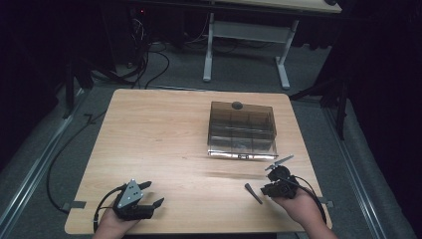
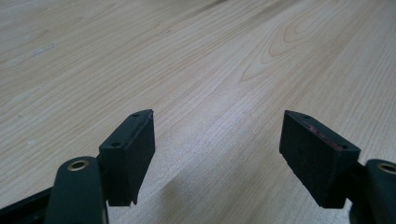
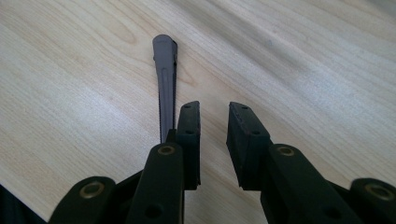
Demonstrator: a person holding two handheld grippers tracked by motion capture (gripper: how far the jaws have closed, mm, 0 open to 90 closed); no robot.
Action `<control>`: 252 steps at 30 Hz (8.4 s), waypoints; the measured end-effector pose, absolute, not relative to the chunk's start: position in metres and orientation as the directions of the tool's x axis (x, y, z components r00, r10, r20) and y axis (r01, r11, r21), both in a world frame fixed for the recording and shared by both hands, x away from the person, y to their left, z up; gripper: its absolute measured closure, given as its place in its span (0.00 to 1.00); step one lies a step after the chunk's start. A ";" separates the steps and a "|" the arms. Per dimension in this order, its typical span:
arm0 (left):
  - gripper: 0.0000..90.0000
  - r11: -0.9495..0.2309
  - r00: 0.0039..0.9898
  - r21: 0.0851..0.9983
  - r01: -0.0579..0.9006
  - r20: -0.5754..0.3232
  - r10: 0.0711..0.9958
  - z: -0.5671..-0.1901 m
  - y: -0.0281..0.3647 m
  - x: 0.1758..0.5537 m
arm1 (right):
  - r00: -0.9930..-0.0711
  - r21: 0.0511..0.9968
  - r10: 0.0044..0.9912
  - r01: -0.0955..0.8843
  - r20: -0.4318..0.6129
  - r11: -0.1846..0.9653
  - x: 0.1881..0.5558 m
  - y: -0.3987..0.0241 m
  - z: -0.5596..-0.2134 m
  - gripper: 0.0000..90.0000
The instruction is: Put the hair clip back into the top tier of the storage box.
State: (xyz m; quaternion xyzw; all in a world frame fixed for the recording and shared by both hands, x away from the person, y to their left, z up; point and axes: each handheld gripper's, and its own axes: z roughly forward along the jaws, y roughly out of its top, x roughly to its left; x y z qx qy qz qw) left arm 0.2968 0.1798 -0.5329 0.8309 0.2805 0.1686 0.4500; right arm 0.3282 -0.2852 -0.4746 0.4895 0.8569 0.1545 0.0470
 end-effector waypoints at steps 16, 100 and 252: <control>0.30 -0.432 0.786 0.846 0.313 0.025 0.618 -0.533 0.180 0.297 | -0.548 0.239 0.834 0.821 0.069 0.519 0.337 -0.273 -0.468 0.83; 0.30 -0.440 0.786 0.841 0.315 0.029 0.618 -0.533 0.180 0.296 | -0.624 0.141 0.779 0.778 0.062 0.612 0.362 -0.243 -0.445 0.91; 0.30 -0.426 0.787 0.846 0.320 0.013 0.617 -0.533 0.181 0.297 | -0.607 0.243 0.793 0.778 0.052 0.579 0.396 -0.229 -0.409 0.88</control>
